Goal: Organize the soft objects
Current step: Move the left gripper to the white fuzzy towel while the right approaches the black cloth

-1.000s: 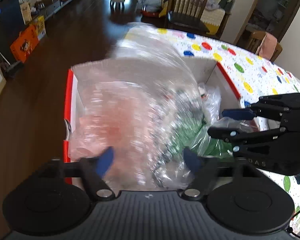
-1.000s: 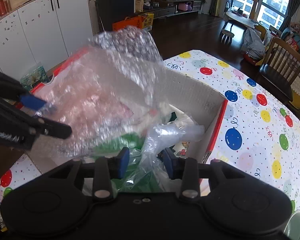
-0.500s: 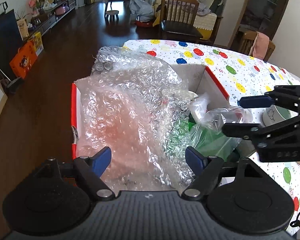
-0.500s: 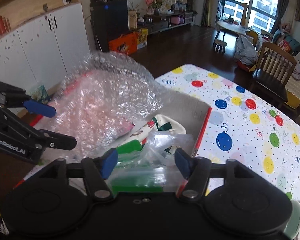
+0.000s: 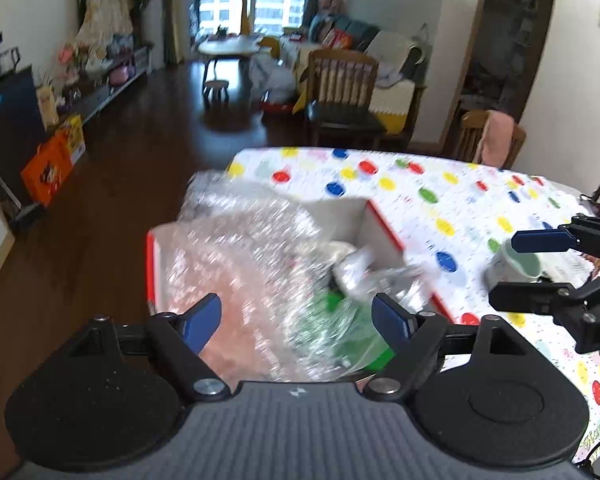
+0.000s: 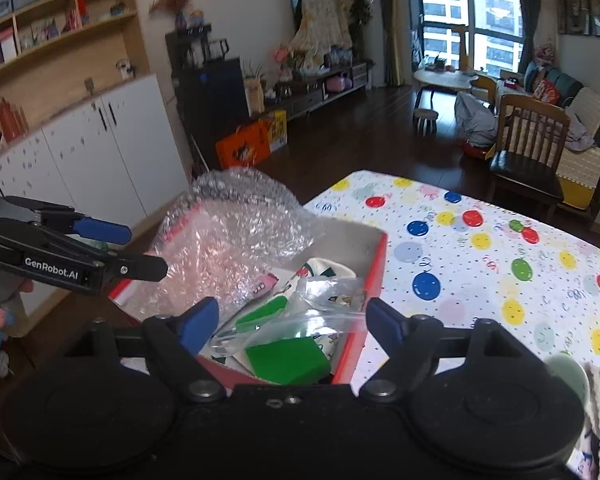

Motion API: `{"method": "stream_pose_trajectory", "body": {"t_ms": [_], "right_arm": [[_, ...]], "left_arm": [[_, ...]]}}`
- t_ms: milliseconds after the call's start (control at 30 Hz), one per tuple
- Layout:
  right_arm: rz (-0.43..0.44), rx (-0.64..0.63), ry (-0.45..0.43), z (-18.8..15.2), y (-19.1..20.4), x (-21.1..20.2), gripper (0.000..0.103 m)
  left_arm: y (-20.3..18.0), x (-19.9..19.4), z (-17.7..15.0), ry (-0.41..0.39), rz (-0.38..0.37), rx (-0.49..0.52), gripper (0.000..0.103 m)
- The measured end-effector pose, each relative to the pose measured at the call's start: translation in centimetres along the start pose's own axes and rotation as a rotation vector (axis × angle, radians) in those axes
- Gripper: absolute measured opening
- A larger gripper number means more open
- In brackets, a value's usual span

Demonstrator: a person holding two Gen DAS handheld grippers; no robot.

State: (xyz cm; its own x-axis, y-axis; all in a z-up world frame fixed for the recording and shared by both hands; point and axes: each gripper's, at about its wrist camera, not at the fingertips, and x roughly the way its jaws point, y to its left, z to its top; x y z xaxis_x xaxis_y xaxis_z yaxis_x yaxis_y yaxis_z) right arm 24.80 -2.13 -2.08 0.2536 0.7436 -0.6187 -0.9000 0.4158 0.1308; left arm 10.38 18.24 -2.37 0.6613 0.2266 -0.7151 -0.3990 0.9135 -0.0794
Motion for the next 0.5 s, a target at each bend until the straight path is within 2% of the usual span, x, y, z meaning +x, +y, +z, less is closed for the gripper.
{"method": "stream_pose_trajectory", "body": {"t_ms": [233,500], "right_arm": [[-0.032,0.055,-0.068,-1.5,-2.3,-4.7,0.101],[-0.124,0.092,-0.076,-5.4,-6.2,-8.5,0.103]], "left_arm": [[-4.1,-1.6,1.0,-0.058,-0.06,0.047,0.084],[-10.6,-1.1,1.4,-0.103,-0.136,0.082,0.085]]}}
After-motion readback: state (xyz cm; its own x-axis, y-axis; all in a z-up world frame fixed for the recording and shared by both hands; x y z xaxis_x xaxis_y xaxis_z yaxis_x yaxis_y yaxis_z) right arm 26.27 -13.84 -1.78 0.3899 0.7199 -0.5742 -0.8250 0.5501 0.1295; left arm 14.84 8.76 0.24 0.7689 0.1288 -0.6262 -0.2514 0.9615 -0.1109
